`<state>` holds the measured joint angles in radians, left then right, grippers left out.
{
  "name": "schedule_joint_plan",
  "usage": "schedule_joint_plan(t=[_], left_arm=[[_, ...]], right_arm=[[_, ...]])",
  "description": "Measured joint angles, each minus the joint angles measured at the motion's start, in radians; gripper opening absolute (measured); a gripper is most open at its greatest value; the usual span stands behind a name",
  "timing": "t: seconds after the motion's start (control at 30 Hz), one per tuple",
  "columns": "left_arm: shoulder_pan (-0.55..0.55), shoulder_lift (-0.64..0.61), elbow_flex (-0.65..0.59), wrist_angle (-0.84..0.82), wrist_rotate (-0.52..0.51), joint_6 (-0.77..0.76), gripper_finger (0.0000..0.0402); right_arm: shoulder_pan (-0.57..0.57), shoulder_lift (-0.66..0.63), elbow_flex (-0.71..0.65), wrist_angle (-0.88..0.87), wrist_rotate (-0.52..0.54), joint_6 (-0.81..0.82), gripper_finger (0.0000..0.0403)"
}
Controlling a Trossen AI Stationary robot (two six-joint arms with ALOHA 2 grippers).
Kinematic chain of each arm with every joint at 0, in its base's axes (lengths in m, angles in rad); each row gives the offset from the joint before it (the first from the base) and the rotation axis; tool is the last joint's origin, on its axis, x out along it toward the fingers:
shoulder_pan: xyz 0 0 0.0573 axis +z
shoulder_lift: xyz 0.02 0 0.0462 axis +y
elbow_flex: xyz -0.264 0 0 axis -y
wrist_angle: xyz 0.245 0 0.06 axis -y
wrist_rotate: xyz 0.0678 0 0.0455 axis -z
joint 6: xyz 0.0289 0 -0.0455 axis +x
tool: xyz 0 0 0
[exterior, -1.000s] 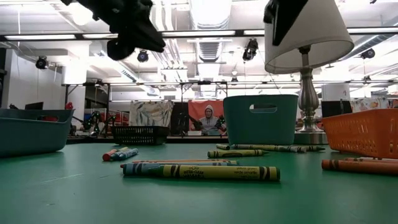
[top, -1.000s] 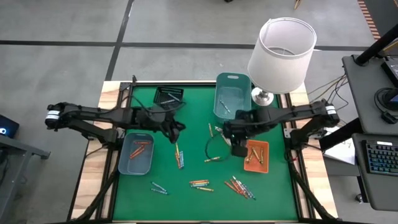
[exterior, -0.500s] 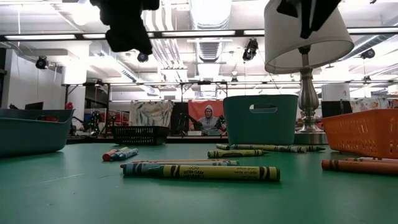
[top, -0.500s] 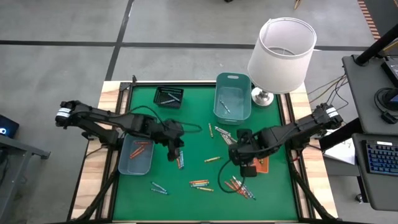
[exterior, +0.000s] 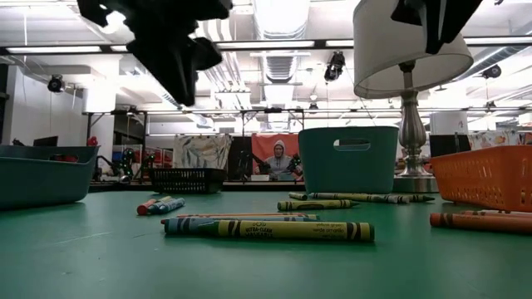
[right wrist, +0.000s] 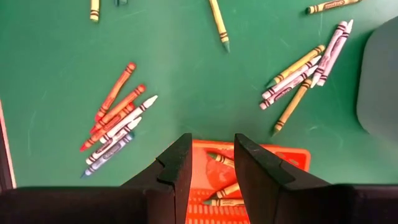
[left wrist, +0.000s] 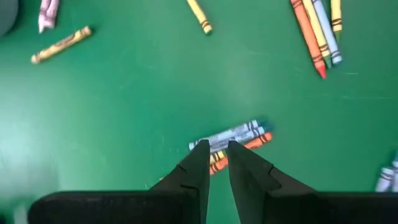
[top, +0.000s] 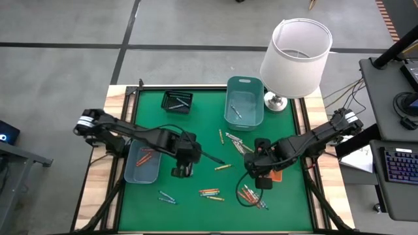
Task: Sort crayons
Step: Put the green crayon into the orange bin
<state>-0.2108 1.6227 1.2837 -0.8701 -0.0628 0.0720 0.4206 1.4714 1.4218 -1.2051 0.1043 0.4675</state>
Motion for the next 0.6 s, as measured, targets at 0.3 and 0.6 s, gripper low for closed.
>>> schedule_joint_plan(t=[0.3,0.6], left_arm=[[0.000,0.140,0.060,0.173,-0.022,-0.003,0.0081],[0.000,0.233,0.062,0.322,-0.140,-0.067,0.0139]], right_arm=[[0.027,-0.015,-0.011,0.015,0.000,0.004,0.0107],[0.062,-0.073,-0.123,0.140,0.037,0.004,0.0107]])
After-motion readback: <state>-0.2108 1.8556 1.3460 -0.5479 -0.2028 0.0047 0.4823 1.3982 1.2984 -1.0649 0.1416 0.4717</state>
